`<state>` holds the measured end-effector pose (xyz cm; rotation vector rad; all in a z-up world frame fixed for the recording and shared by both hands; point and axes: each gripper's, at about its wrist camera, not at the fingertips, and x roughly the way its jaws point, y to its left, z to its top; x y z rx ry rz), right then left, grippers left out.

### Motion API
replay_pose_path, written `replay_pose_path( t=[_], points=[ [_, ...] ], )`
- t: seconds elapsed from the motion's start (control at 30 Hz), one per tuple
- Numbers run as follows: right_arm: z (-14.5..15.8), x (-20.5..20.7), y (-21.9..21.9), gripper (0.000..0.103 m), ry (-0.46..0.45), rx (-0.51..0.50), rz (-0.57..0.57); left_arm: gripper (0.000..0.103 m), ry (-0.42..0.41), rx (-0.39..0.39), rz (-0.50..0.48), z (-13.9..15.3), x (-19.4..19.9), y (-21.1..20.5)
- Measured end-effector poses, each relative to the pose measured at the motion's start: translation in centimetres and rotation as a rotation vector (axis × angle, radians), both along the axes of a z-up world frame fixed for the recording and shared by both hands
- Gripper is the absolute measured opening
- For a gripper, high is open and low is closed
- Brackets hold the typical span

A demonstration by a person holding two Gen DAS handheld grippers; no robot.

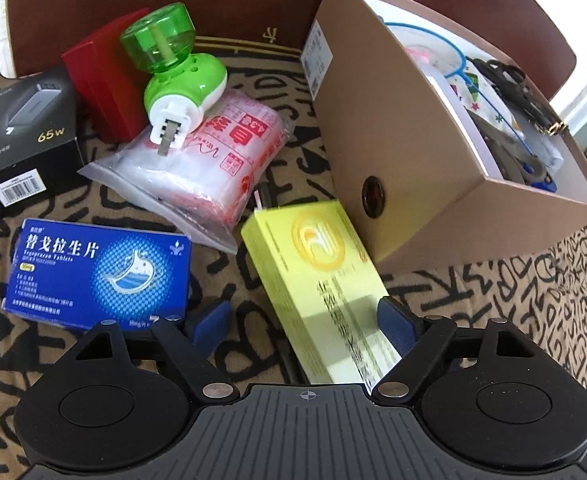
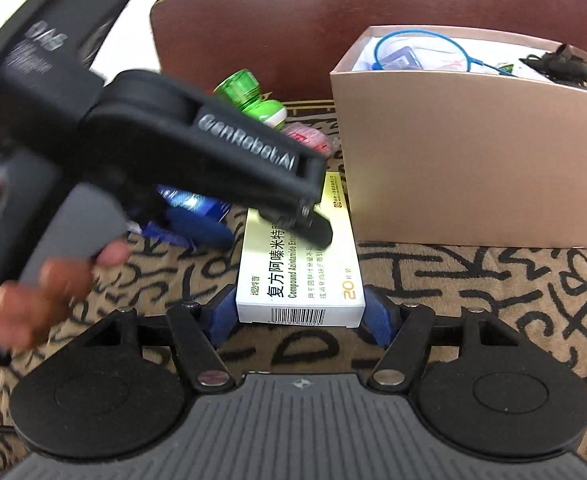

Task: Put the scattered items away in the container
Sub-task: 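Grasp the yellow medicine box with the right gripper, then carry the yellow box with the right gripper and lower it into the cardboard box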

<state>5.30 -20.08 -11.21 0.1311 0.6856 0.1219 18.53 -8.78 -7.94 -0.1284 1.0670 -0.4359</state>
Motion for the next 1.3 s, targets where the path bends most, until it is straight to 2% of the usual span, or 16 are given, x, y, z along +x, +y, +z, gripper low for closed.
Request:
replay_pose_path(
  t=[0.1,0.3,0.43,0.47,0.6,0.73,0.9,1.07,1.3],
  points=[
    [-0.1,0.3,0.1,0.077,0.009,-0.019,0.015,0.089,-0.021,0.019,-0.028,0.0,0.1,-0.8],
    [-0.1,1.0,0.3,0.079,0.018,-0.006,-0.001,0.089,-0.041,0.017,-0.041,-0.3,0.2,-1.0],
    [0.0,1.2,0.2,0.077,0.024,0.005,-0.018,0.065,-0.061,0.011,-0.049,-0.1,-0.1,-1.0],
    [0.0,1.1,0.1,0.072,0.026,0.007,-0.015,0.061,-0.054,-0.005,-0.052,-0.1,-0.1,-0.9],
    [0.0,0.9,0.1,0.072,0.032,0.013,-0.012,0.062,-0.035,-0.024,-0.040,-0.2,0.0,-0.5],
    [0.3,0.3,0.3,0.072,0.038,0.038,-0.012,0.055,-0.036,-0.028,-0.039,0.3,-0.8,-0.2],
    [0.9,-1.4,0.5,0.071,0.025,0.029,0.009,0.054,-0.034,-0.056,-0.020,0.9,-2.4,0.7],
    [2.1,-3.1,0.5,0.071,-0.016,0.018,0.033,0.053,-0.094,-0.056,-0.009,3.1,-5.2,1.0],
    [5.7,-5.1,0.4,0.071,-0.140,-0.022,0.034,0.053,-0.220,-0.091,-0.009,7.4,-7.8,0.5]
  ],
)
